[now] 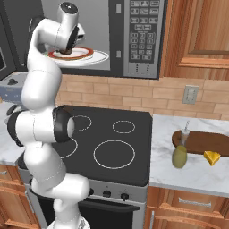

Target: Retrieve the reheated potato from the microwave, then place the potato, cheese, and condiment on the cutting board.

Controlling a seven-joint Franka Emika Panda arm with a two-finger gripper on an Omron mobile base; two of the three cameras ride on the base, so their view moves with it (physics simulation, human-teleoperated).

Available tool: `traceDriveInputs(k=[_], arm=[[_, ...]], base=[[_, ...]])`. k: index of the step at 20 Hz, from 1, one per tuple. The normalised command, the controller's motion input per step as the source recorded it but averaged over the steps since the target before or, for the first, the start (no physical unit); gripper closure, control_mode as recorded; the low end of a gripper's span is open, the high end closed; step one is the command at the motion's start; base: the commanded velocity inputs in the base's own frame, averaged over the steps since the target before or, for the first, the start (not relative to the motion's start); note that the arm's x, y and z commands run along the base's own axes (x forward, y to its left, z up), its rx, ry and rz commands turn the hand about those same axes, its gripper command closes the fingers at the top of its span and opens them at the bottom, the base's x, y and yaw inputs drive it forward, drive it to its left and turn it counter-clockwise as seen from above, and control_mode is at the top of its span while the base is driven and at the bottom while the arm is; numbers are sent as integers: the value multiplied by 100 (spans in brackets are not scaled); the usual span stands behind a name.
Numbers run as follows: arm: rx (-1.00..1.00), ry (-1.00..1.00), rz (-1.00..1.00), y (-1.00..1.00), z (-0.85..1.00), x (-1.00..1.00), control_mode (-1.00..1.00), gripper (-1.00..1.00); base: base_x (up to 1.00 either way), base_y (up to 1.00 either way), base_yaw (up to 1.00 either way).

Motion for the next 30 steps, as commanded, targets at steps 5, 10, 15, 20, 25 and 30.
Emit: traceDriveInputs(k=[5,10,15,20,25,30], arm=[[3,-15,-14,1,6,-22,-100,100],[7,-7,-10,-9,18,-29,-100,100],[16,-6,-7,-21,17,-57,-100,100],[22,0,-12,-21,38,-53,-100,100],[12,-12,-6,-20,6,-83,-100,100],[7,-17,-8,-15,0,-87,-100,100]], base=[[0,0,0],[0,0,0],[0,0,0],[0,0,0],[0,0,0],[0,0,0]])
